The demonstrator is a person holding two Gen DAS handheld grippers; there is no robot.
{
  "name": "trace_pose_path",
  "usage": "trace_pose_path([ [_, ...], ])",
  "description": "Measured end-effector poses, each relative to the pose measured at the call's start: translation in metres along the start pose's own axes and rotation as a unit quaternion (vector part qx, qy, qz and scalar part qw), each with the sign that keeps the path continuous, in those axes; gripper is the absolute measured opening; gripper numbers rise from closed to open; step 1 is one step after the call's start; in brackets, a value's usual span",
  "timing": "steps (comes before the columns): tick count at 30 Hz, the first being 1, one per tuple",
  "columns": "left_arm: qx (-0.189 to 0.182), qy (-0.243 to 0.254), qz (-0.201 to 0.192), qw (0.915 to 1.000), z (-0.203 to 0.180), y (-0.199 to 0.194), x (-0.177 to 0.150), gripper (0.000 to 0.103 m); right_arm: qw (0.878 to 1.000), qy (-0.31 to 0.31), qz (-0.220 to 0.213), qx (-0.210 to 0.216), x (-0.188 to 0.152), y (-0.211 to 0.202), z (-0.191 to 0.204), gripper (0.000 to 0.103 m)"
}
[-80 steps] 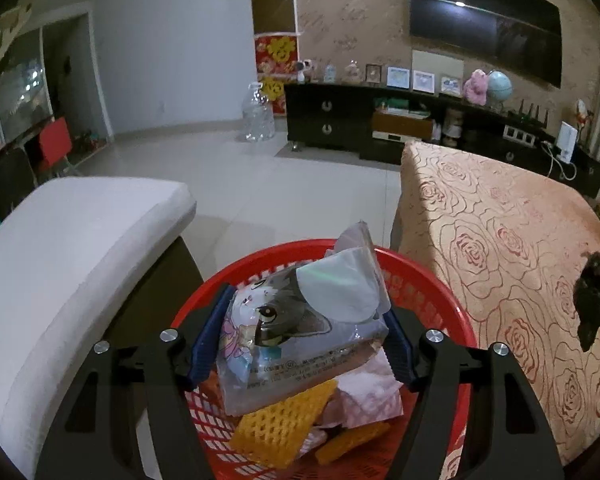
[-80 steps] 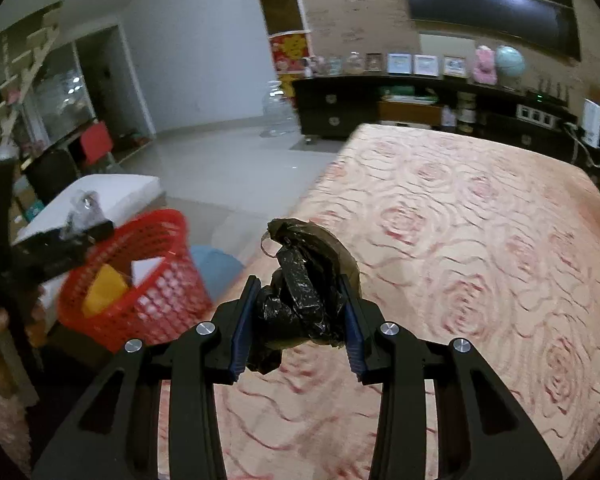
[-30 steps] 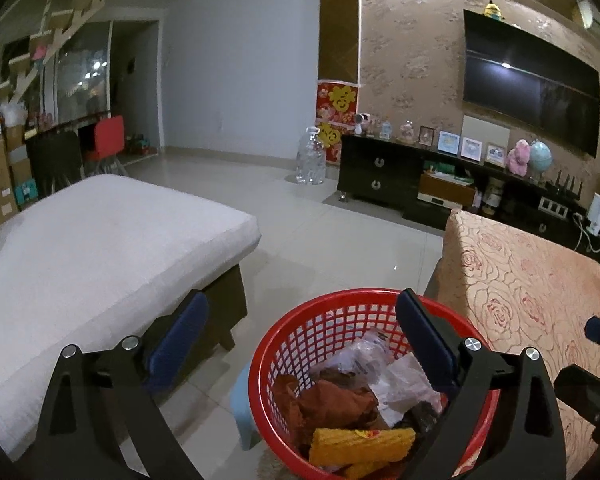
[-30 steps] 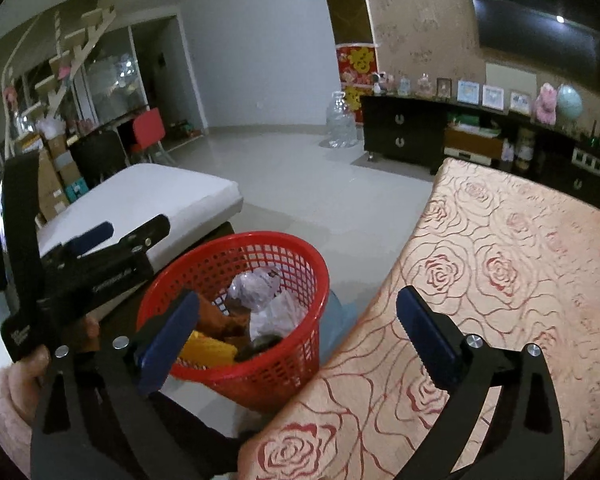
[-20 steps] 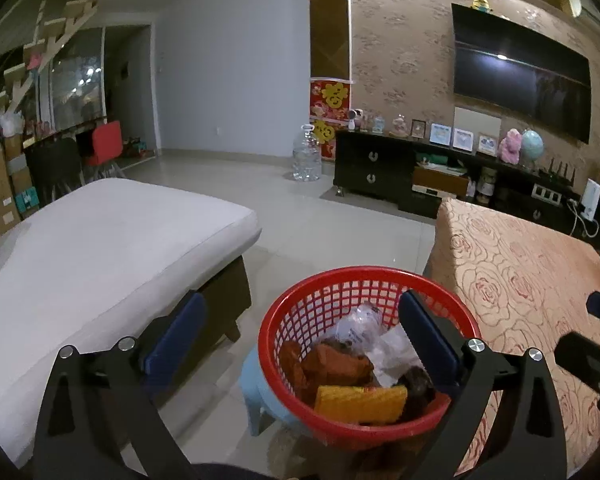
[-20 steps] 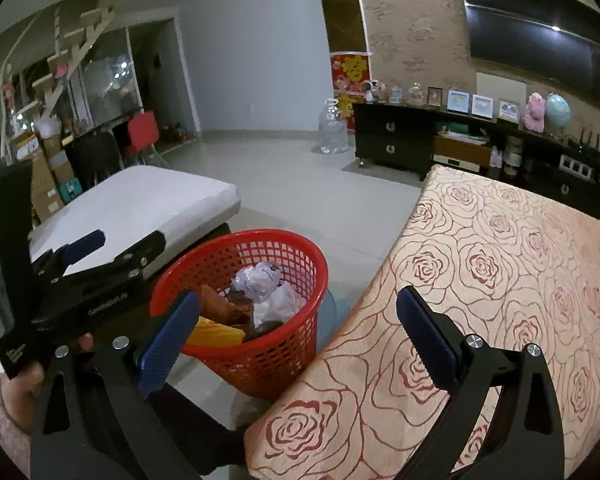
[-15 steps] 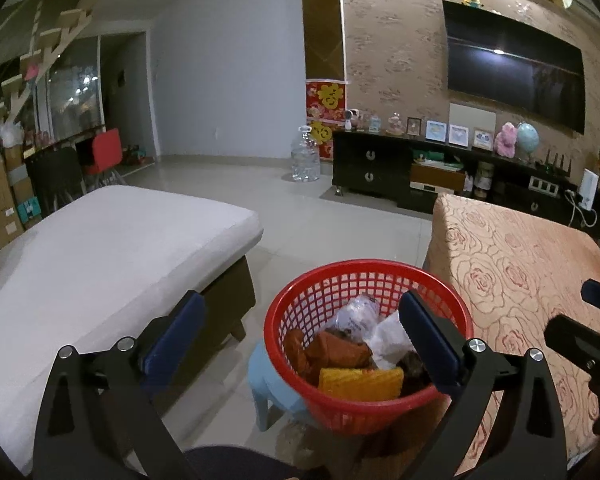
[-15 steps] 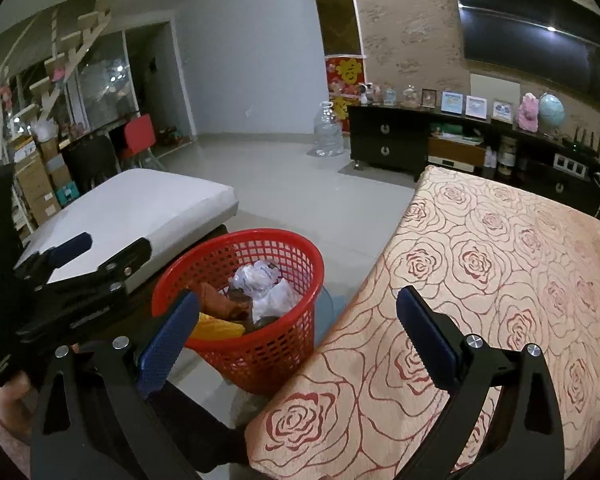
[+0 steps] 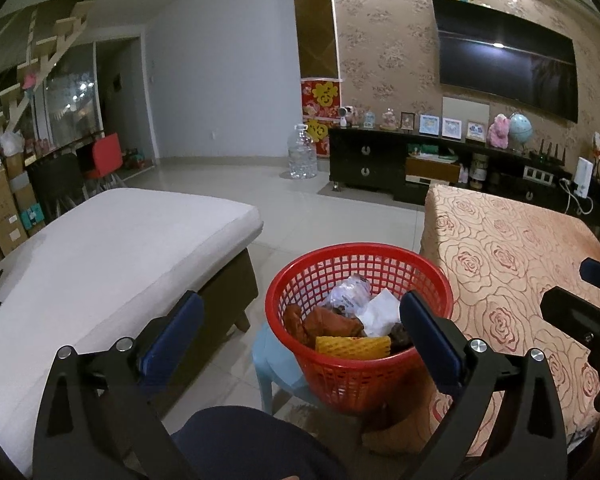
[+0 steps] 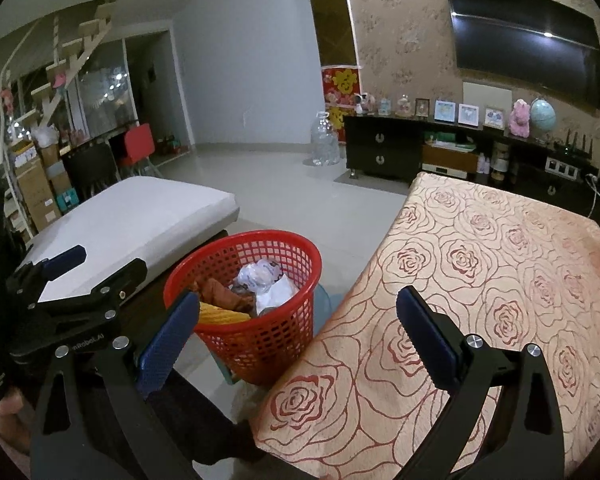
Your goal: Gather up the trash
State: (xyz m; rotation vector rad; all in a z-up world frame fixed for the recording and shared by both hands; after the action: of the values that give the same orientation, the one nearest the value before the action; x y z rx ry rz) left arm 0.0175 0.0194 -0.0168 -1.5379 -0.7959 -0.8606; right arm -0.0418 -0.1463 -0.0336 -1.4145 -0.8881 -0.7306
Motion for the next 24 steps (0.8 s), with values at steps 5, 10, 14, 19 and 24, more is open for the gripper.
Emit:
trace_pose_path([
  [5, -0.002, -0.001, 0.000, 1.0000, -0.0016, -0.0043, -0.0011, 0.095, 1.000, 0.002, -0.001, 0.000, -0.0025, -0.0022, 0.0009, 0.096],
  [10, -0.004, -0.002, 0.002, 1.0000, -0.0024, -0.0047, -0.0012, 0.095, 1.000, 0.001, -0.001, 0.001, -0.0044, -0.0033, 0.0014, 0.096],
  [14, -0.004, -0.001, 0.002, 1.0000, -0.0035, -0.0059, -0.0019, 0.095, 1.000, 0.002, -0.002, -0.001, -0.0049, -0.0039, 0.0015, 0.096],
  [19, -0.003, -0.001, 0.001, 1.0000, -0.0039, -0.0062, -0.0021, 0.095, 1.000, 0.003, -0.003, -0.002, -0.0067, -0.0059, -0.0002, 0.096],
  [24, -0.005, -0.002, 0.002, 1.0000, -0.0034, -0.0058, -0.0017, 0.095, 1.000, 0.003, -0.004, -0.002, -0.0066, -0.0066, -0.0009, 0.096],
])
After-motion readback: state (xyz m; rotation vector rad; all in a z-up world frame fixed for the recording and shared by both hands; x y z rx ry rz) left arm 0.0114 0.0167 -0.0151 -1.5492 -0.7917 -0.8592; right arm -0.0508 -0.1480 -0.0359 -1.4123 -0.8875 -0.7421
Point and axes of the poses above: each gripper's, at about its wrist camera, not at the fingertips, and y roughly the way its jaws point, z to its left, x to its top, the point moved 2 cm from there along y, roughly the way its jaws point, and after that the axes turned 11 degrees about -y, right-handed, at the moved point
